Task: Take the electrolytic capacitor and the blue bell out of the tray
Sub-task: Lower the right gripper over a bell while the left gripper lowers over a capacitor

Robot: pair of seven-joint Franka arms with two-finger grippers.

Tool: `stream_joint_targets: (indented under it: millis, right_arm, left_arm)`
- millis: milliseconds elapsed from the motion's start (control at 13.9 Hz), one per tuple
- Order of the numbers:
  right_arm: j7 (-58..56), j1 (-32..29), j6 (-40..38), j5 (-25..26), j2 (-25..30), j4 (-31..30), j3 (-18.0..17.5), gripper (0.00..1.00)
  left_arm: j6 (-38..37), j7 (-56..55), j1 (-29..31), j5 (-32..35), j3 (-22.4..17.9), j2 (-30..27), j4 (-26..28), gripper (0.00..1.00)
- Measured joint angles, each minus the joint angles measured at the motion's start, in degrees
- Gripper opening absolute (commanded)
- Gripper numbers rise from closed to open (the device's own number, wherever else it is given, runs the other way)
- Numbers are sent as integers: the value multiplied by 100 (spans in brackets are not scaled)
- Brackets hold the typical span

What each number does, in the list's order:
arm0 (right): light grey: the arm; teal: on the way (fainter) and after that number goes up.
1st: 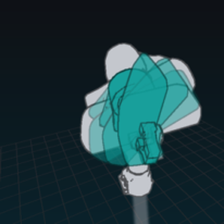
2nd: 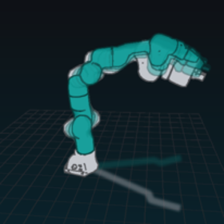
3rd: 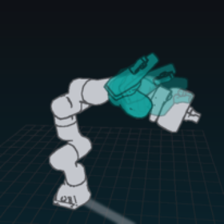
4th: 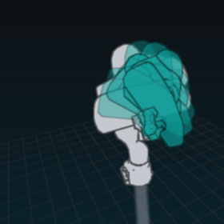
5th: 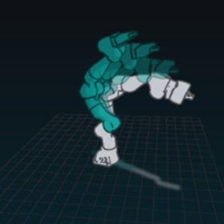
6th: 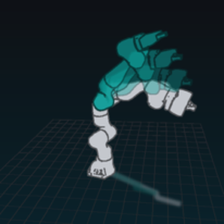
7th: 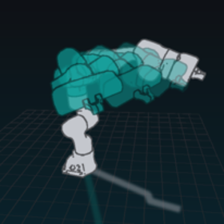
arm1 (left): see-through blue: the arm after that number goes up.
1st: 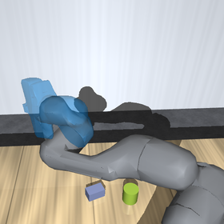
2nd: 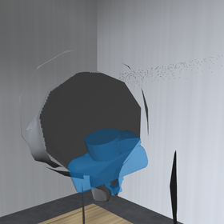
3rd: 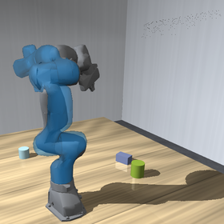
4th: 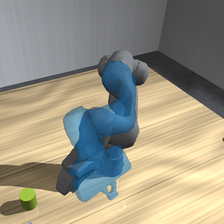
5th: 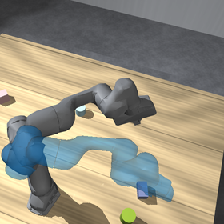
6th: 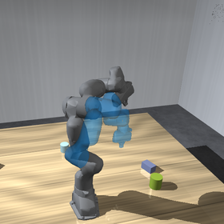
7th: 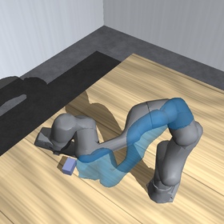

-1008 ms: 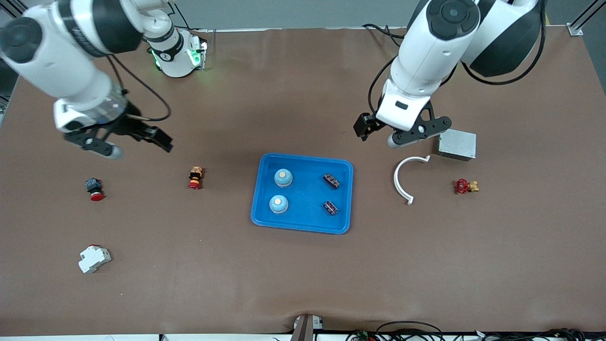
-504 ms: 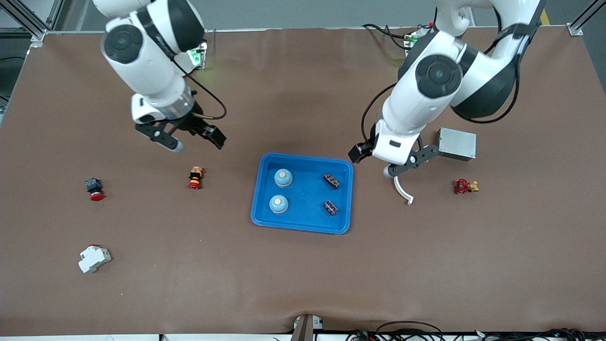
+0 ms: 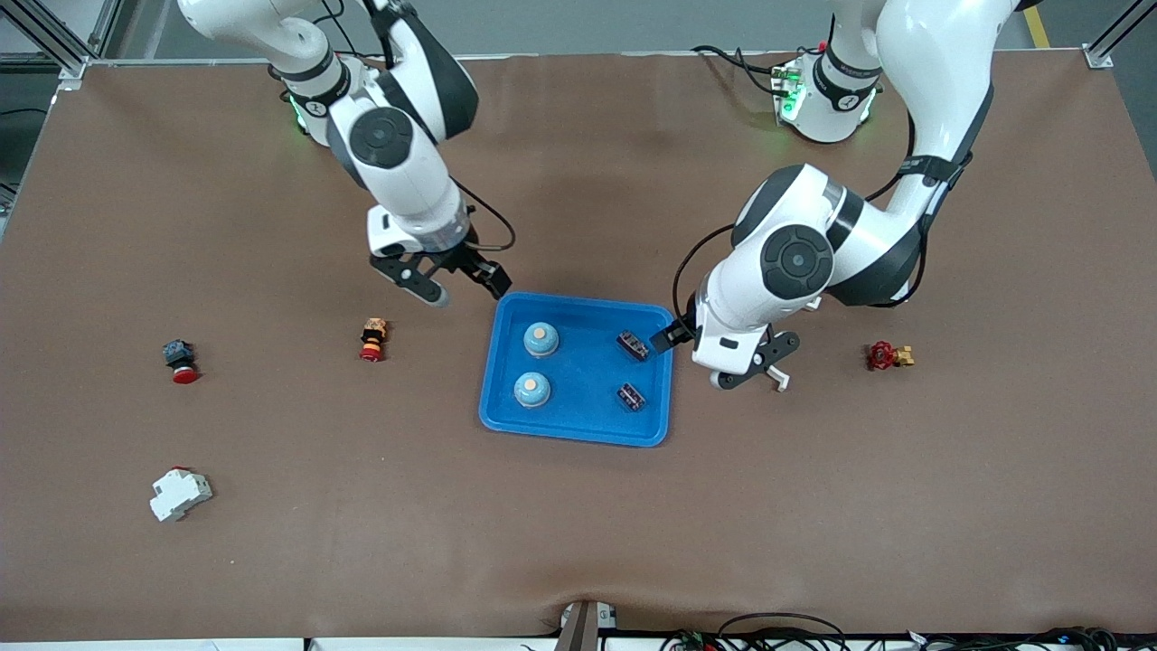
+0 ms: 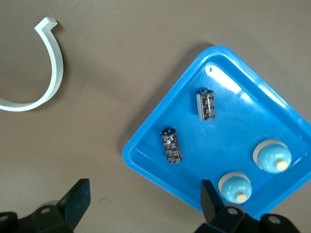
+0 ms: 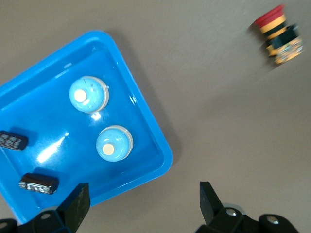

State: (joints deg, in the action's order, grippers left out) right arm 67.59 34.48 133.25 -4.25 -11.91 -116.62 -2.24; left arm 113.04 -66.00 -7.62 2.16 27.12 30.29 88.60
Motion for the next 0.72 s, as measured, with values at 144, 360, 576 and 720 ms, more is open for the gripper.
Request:
stream_joint_targets:
  millis: [144,360,576,720]
  right_arm:
    - [175,102,198,64,-240,17,4,100]
    - [699,257,359,331,-605,155,8,100]
    - [1343,391,422,742,-1124,534,10,100]
    - [1468,455,428,780,-1473,842,18,100]
  left_arm:
    - [214,-643,-37,354,2,131,-1,100]
    - [593,-1340,-117,619,2,341,-2,100]
    - [734,-1708,-135,625,2,401,-21,100]
    - [742,-1948,-163,607,17,401,-84,100]
